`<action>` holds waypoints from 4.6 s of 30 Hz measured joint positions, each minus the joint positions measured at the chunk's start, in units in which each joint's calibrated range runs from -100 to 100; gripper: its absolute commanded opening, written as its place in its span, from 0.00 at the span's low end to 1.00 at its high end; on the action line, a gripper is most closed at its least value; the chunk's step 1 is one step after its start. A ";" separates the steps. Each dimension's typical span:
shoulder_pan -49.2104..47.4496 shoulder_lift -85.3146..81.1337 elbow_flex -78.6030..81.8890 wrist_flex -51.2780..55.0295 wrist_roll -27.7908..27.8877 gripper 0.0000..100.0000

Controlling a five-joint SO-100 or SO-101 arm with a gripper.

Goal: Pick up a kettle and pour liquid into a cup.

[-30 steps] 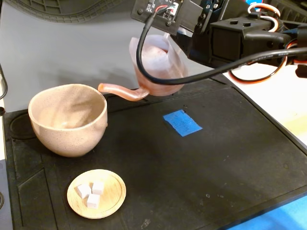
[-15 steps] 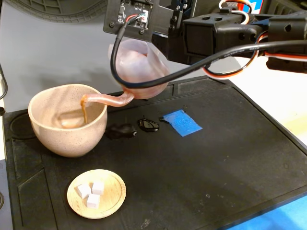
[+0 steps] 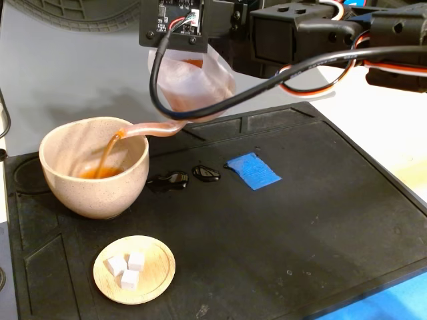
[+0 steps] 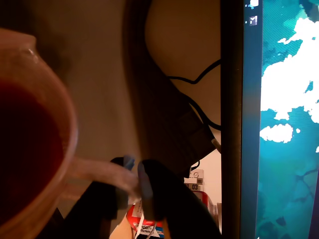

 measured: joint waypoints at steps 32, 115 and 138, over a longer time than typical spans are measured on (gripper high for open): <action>6.58 -2.83 8.86 0.35 -17.81 0.01; 11.79 -29.11 59.88 -6.83 -21.95 0.01; 14.97 -102.23 94.45 32.82 -46.67 0.01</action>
